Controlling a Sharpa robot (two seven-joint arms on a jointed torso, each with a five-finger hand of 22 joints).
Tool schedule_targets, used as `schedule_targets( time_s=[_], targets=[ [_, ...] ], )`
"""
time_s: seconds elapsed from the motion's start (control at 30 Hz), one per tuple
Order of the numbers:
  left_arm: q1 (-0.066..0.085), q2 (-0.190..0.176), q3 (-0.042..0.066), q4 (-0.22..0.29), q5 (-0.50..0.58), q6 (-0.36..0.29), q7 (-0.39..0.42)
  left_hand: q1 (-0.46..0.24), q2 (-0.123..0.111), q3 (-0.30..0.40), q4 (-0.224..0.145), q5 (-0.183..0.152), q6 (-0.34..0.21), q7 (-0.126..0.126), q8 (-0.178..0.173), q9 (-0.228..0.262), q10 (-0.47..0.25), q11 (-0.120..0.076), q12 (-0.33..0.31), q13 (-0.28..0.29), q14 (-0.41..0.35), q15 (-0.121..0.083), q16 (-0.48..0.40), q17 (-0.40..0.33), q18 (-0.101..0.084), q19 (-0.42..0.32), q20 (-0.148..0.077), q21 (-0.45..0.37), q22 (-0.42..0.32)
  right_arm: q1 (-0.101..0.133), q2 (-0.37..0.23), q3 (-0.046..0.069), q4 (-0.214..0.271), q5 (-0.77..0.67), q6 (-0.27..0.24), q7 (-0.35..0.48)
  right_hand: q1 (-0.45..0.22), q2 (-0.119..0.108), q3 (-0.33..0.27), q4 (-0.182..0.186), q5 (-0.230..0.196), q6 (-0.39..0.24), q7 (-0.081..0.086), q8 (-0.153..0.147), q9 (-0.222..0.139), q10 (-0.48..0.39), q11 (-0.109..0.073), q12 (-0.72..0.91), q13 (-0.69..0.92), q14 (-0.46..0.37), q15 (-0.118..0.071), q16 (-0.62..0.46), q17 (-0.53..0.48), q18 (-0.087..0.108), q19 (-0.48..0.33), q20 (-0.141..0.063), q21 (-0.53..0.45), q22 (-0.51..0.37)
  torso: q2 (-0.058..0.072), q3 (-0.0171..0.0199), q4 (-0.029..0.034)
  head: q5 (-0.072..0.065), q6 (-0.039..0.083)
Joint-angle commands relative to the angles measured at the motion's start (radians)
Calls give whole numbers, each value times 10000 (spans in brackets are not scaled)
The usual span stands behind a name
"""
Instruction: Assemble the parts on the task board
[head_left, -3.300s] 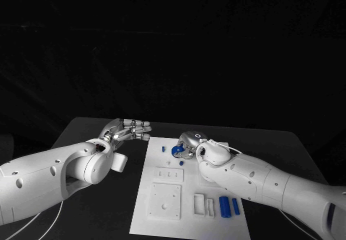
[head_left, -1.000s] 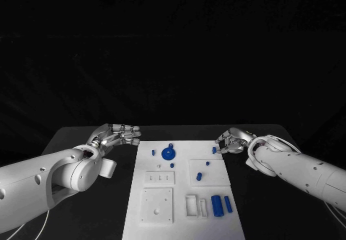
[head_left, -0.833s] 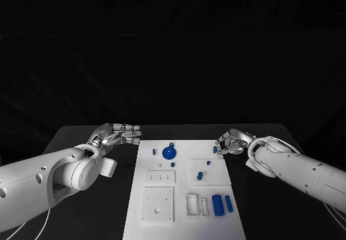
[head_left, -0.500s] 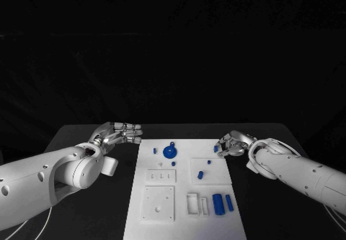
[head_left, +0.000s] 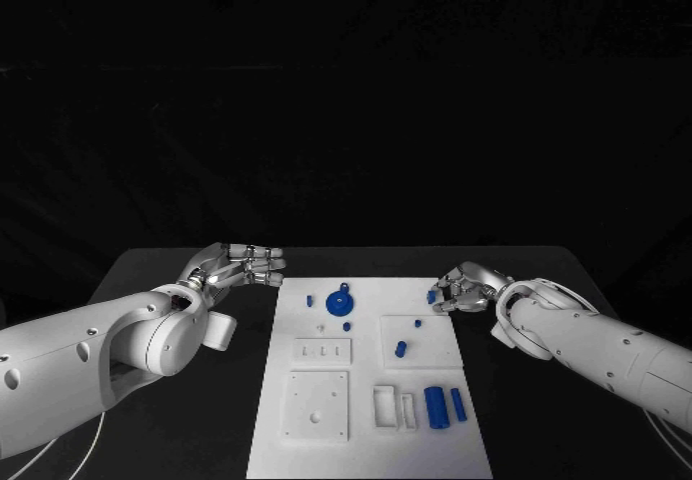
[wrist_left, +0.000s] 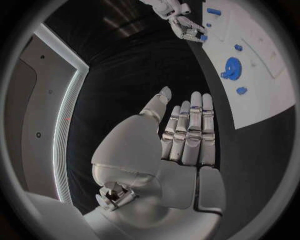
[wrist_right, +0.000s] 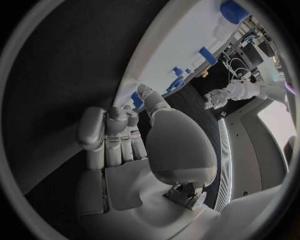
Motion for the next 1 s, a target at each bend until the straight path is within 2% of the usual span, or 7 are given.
schedule_targets(
  time_s=[0.03, 0.17, 0.3, 0.57, 0.8, 1.0],
  targets=[
    [4, 23, 10, 13, -45, 165, 59, -103, 29, -52, -18, 14, -78, 17, 36, 14, -56, -7, 39, 7, -14, -26, -29, -15, -86, -74, -3, 52, -3, -12, 59, 4, -23, 204, -4, 150, 7, 151, -75, 34, -52, 19, -26, -44, 1, 29, 4, 72, 18, 13, 26, 46, 21, -128, 191, 50, 14, 1393, -2, -1, -3, 0, -1],
    [4, 26, 10, 10, -48, 172, 49, -103, 29, -52, -18, 14, -78, 17, 36, 14, -56, -7, 39, 7, -14, -26, -29, -15, -86, -74, -3, 52, -3, -14, 123, 4, -60, 235, -38, 162, -43, 215, -77, 101, -85, 66, -34, -44, 1, 41, -1, 91, 33, 18, 23, 66, 42, -128, 196, 47, 23, 1395, -8, 1, 3, -8, -4],
    [4, 25, 10, 7, -54, 183, 38, -103, 29, -52, -18, 14, -78, 17, 36, 14, -56, -7, 39, 7, -14, -26, -29, -15, -86, -74, -3, 52, -3, -17, 151, 3, -77, 264, -50, 185, -47, 257, -61, 131, -171, 79, -37, -46, 0, 45, -3, 104, 45, 16, 22, 67, 46, -131, 198, 46, 37, 1398, -13, -19, 12, -24, -12],
    [4, 22, 10, 2, -74, 197, 10, -103, 29, -52, -18, 14, -78, 17, 36, 14, -56, -7, 39, 7, -14, -26, -29, -15, -86, -74, -3, 52, -3, -23, 226, 3, -104, 291, -58, 213, -7, 342, 60, 134, -410, 175, -52, -48, -1, 54, -14, 129, 70, 23, 14, 91, 79, -136, 196, 39, 57, 1401, -12, -6, -7, -10, 29],
    [4, 19, 10, -4, -83, 198, -8, -103, 29, -52, -18, 14, -78, 17, 36, 14, -56, -7, 39, 7, -14, -26, -29, -15, -86, -74, -3, 52, -3, -30, 258, 3, -129, 285, -39, 203, -39, 400, 626, 29, -933, 463, -105, -51, 0, 65, -50, 163, 114, 23, -11, 94, 106, -146, 191, 17, 83, 1403, -17, -11, -2, -13, 23],
    [5, 10, 10, -5, -85, 197, -16, -76, 35, -69, -13, 18, -78, 17, 36, 13, -72, -3, 38, 7, -19, -24, -30, -15, -85, -81, -3, 61, -18, -40, 267, 3, -158, 260, -48, 184, -136, 379, 1195, -98, -1184, 750, -188, -49, 16, 71, -98, 171, 149, 32, -47, 97, 137, -166, 185, -22, 92, 1403, -13, -1, -13, -26, 13]
  ],
)
